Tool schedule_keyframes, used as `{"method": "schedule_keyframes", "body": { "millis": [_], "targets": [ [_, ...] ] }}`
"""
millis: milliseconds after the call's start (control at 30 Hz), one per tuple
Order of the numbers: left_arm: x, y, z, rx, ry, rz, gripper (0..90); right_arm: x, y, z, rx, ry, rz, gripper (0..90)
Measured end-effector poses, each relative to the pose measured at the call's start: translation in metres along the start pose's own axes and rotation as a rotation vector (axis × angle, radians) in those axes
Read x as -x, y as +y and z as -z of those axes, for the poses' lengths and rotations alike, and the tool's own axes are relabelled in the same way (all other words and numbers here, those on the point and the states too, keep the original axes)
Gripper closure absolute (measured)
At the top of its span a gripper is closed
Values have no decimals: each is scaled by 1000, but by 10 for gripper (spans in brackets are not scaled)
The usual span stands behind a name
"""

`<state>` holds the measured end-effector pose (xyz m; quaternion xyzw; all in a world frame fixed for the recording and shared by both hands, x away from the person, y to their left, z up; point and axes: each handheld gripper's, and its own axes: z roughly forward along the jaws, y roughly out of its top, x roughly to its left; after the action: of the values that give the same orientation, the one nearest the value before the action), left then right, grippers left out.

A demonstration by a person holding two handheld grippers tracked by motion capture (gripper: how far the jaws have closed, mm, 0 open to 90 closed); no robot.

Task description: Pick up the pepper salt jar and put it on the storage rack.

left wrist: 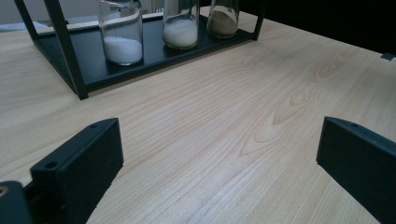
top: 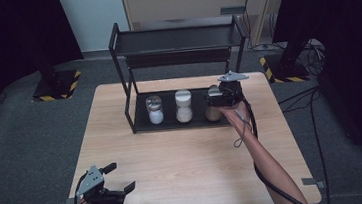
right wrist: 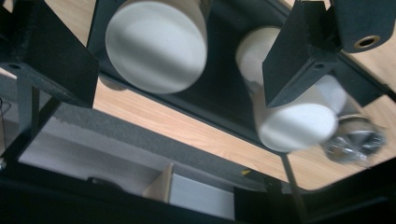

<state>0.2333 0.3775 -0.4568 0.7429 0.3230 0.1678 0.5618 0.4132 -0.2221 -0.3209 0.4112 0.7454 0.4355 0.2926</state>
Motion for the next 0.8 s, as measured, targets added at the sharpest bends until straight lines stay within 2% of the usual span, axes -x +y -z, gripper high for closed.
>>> {"method": "schedule_keyframes", "body": {
  "millis": [367,800],
  "targets": [
    [0,0,0,4,1,6,0,-2,4,32,34,65,30,106],
    [0,0,0,10,5,14,0,2,-7,68,87,109,29,93]
  ]
}}
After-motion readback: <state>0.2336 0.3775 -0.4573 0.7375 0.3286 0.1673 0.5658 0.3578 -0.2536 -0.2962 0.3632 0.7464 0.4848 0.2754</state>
